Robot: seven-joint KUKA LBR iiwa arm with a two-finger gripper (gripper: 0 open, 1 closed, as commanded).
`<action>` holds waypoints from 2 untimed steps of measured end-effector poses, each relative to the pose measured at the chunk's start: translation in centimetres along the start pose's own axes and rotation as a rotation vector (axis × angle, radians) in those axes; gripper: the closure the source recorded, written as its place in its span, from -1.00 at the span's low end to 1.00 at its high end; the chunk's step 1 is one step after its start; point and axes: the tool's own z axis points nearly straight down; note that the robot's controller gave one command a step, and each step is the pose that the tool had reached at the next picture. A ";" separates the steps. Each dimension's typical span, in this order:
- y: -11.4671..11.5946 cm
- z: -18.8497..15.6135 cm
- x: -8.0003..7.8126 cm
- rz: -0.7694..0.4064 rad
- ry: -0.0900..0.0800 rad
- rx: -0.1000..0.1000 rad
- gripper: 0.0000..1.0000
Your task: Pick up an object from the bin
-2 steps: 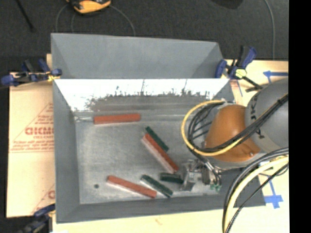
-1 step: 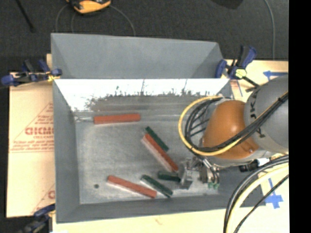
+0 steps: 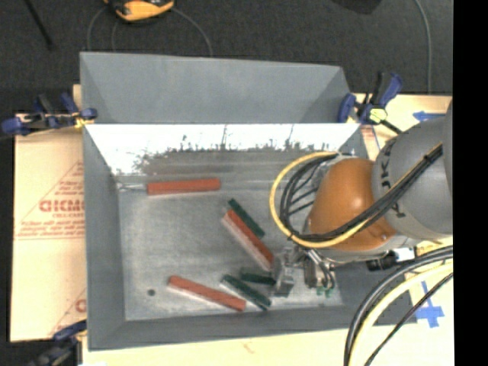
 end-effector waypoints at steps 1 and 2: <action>-0.9 1.1 -2.8 0.007 0.003 0.000 1.00; 0.2 -18.7 -1.7 0.020 0.002 0.000 1.00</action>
Offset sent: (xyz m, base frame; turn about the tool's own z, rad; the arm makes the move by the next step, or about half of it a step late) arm 0.0150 0.0005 0.1874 0.0245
